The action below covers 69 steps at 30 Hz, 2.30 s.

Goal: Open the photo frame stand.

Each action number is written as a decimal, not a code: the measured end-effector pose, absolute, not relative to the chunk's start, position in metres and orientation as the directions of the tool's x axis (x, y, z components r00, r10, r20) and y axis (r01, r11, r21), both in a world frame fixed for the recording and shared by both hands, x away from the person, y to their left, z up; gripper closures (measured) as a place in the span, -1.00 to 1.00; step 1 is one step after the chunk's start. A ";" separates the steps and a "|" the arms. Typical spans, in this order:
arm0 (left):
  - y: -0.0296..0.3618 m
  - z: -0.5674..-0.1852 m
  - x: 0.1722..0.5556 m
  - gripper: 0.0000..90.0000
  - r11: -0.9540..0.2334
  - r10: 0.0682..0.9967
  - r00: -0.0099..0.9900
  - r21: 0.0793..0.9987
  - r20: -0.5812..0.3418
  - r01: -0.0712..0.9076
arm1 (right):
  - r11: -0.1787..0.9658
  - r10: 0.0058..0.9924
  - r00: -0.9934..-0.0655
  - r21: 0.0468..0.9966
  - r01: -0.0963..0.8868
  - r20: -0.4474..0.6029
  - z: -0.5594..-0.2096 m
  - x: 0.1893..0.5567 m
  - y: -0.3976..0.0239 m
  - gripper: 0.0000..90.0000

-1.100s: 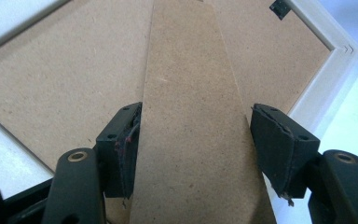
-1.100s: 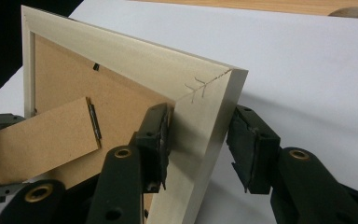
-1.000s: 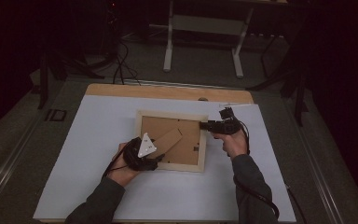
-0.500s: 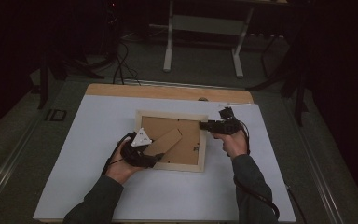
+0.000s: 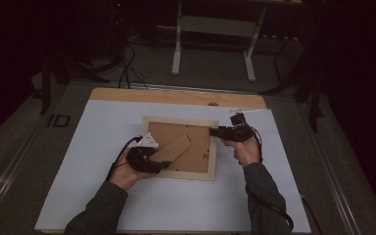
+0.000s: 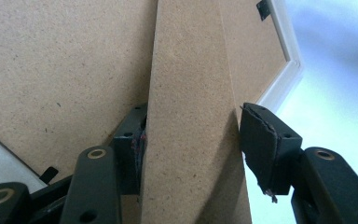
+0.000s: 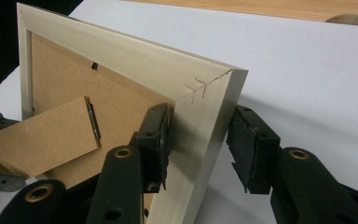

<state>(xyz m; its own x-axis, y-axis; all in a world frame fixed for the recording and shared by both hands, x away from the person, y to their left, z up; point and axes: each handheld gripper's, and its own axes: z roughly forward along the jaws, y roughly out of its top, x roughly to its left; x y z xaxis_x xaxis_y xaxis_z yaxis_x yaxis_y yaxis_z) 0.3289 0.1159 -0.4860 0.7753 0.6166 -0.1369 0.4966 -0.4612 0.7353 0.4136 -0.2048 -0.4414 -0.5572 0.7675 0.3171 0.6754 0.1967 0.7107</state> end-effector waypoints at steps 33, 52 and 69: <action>0.107 -0.483 0.326 0.11 -0.518 0.633 0.774 0.735 -0.015 0.438 | 0.217 0.771 -0.578 0.744 0.632 0.266 -0.429 0.408 -0.203 0.31; 0.099 -0.481 0.329 0.20 -0.534 0.661 0.749 0.727 0.040 0.432 | 0.227 0.764 -0.615 0.810 0.541 0.196 -0.413 0.397 -0.203 0.35; 0.097 -0.480 0.335 0.34 -0.527 0.676 0.736 0.726 0.043 0.442 | 0.257 0.761 -0.634 0.834 0.489 0.137 -0.405 0.389 -0.202 0.37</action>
